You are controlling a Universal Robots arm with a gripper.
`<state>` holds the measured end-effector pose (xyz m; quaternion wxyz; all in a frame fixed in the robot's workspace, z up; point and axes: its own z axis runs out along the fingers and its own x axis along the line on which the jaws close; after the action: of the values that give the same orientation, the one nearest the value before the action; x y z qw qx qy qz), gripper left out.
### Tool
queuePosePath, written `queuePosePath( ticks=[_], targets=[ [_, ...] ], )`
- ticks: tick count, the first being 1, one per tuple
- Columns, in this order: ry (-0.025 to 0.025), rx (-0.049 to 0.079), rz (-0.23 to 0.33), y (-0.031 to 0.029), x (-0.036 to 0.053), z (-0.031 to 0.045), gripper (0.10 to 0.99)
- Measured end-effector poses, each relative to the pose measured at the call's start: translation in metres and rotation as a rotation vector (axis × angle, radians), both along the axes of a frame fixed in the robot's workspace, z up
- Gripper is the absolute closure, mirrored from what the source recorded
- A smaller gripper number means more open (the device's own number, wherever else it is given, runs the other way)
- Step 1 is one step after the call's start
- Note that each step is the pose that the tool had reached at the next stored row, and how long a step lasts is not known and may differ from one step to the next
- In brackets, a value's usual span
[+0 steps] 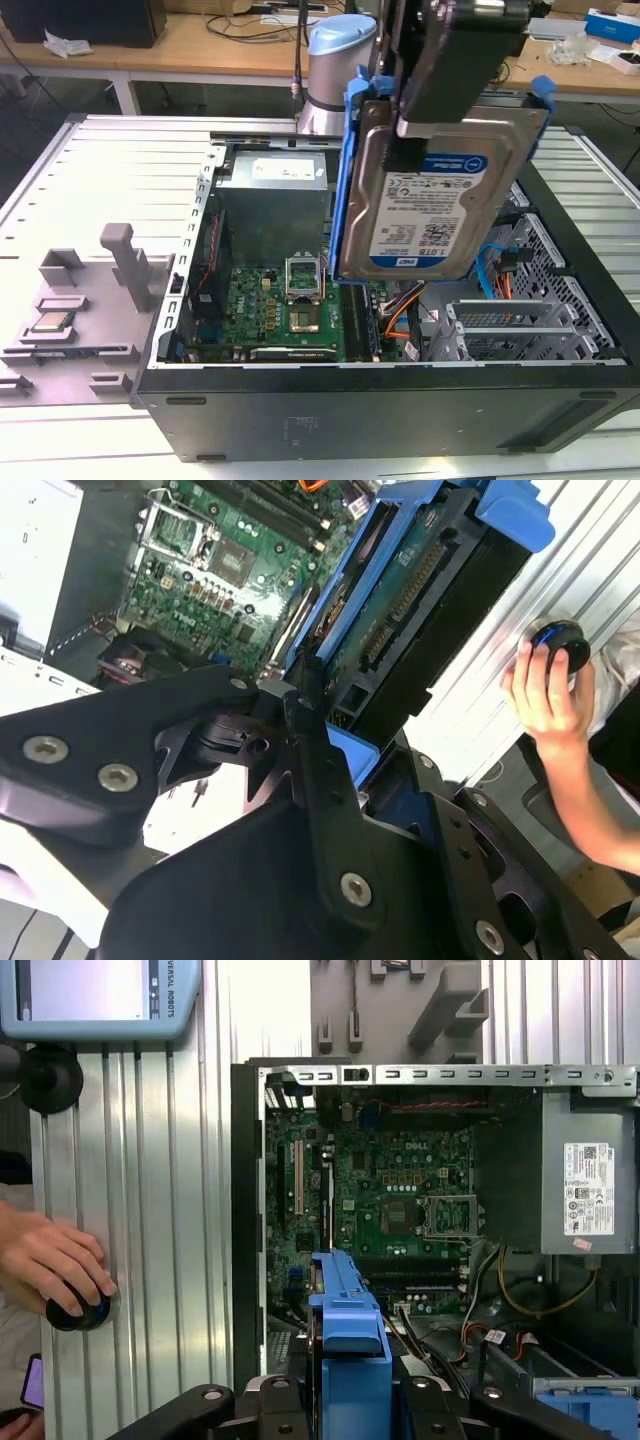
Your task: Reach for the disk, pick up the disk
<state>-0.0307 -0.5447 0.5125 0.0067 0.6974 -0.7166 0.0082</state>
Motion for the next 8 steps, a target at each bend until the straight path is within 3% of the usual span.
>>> queuePosePath(
  ticks=[8],
  targets=[
    [0.0012,0.000,0.000,0.0000,0.0215,0.0000,0.718]
  ],
)
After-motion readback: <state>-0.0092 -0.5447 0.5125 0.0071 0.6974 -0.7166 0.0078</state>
